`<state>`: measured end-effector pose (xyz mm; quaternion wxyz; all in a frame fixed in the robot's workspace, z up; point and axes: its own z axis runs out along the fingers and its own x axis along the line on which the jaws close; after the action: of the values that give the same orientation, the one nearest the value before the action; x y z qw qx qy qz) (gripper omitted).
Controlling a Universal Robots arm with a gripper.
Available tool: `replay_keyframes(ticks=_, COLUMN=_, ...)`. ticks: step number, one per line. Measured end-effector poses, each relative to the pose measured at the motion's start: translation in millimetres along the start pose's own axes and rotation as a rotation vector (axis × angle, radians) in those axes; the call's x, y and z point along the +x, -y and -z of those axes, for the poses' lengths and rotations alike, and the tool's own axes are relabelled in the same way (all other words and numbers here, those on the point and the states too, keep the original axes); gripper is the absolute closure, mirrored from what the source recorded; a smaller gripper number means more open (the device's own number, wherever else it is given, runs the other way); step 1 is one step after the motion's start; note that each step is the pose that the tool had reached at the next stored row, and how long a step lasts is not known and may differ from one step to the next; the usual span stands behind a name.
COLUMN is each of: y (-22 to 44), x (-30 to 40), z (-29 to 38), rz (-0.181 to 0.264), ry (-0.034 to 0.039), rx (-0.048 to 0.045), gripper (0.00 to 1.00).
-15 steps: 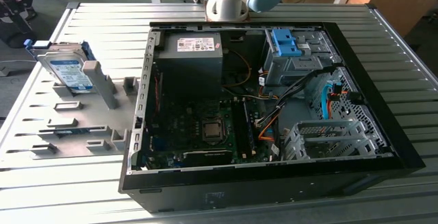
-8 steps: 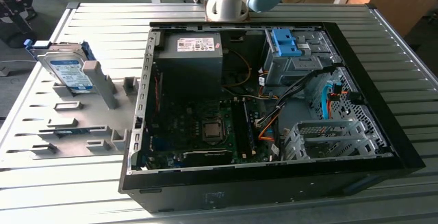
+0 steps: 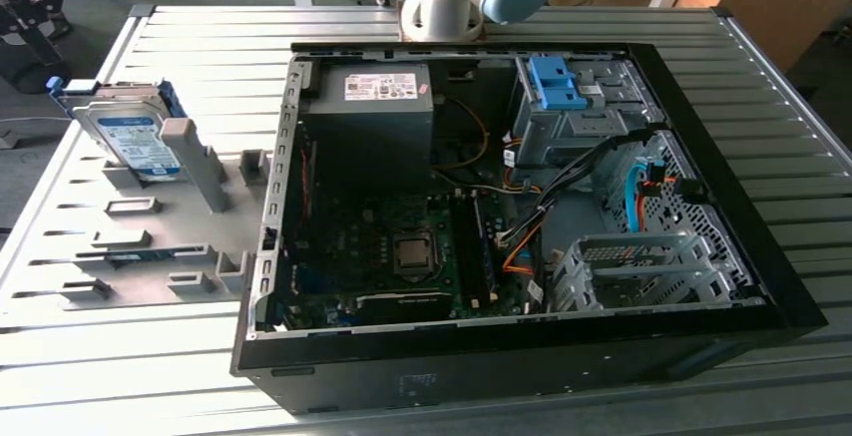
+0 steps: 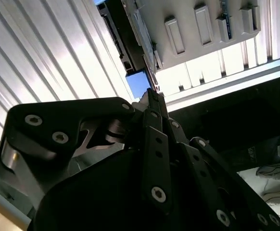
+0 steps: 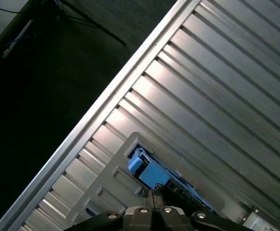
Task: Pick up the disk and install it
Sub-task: 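Pick up the disk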
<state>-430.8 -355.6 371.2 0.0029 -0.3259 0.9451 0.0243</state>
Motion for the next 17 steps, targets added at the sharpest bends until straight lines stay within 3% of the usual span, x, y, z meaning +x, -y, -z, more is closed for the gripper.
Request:
replay_keyframes(ticks=6, y=0.0, x=0.0, z=-0.1, rz=0.100, ry=-0.0044, rx=-0.0021, gripper=0.89)
replay_keyframes(ticks=13, y=0.0, x=0.0, z=-0.1, rz=0.108, ry=-0.0048, rx=-0.0023, gripper=0.89)
replay_keyframes(ticks=17, y=0.0, x=0.0, z=-0.2, rz=0.170, ry=-0.0075, rx=-0.0036, gripper=0.89)
